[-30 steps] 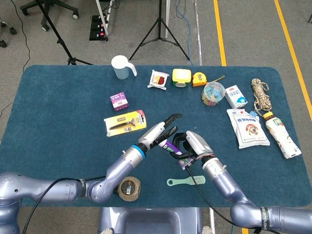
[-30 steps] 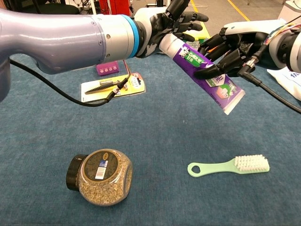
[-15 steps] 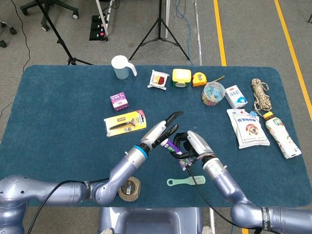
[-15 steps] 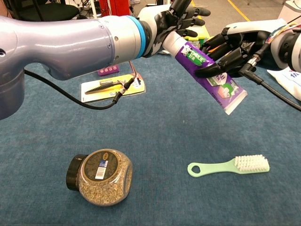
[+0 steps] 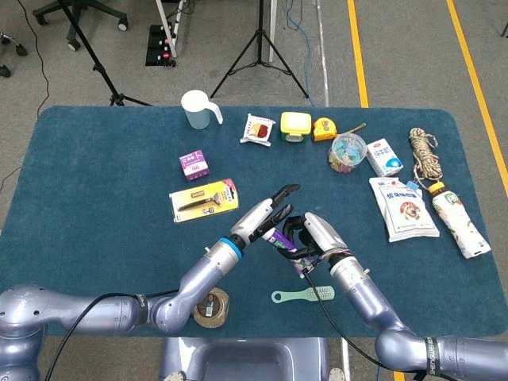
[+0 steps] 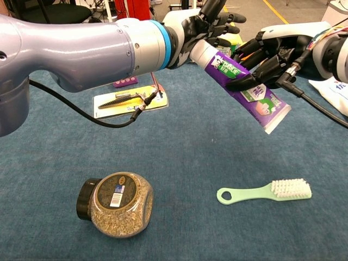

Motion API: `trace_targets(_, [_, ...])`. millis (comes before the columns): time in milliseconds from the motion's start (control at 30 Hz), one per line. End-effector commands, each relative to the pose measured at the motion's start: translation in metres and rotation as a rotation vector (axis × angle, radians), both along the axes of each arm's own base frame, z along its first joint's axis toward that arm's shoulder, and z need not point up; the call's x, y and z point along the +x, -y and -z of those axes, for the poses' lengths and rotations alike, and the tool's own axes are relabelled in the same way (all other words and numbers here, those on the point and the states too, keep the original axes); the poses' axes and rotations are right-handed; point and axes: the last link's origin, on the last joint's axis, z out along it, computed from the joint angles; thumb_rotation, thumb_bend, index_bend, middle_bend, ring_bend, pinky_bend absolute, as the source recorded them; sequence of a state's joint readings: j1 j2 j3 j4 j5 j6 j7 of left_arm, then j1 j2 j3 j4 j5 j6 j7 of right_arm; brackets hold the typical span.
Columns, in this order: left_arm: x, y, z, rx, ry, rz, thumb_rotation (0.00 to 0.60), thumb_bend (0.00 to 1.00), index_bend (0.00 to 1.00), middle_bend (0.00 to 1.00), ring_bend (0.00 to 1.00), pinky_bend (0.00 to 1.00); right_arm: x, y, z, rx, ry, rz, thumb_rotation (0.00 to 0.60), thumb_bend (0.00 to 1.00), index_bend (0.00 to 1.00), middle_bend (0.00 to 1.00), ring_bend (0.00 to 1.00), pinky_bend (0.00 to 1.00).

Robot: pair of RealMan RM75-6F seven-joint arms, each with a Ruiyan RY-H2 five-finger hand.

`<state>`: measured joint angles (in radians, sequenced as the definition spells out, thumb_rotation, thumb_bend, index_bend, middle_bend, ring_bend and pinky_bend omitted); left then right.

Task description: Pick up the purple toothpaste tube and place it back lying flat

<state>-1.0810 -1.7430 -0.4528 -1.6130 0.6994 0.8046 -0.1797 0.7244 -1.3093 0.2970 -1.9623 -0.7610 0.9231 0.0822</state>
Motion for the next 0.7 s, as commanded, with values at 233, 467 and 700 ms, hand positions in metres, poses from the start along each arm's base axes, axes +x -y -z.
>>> trace_targets(233, [0.0024,-0.0003,0.0007,0.028,-0.029,-0.002,0.000,0.00,0.00,0.00,0.00,0.00,0.0016,-0.0010,-0.0002,-0.011,-0.029,0.002,0.600,1.00,0.78,0.86,0.95,1.00])
trace_targets(467, [0.0052,0.0029,0.0036,0.056,-0.027,0.010,0.000,0.00,0.00,0.00,0.00,0.00,0.0018,-0.0013,-0.0007,-0.016,-0.034,0.011,0.600,1.00,0.78,0.86,0.95,1.00])
trace_targets(700, [0.0056,0.0044,0.0073,0.038,-0.029,0.010,0.000,0.00,0.00,0.00,0.00,0.00,0.0031,-0.0018,-0.0012,-0.019,-0.041,0.007,0.600,1.00,0.78,0.86,0.95,1.00])
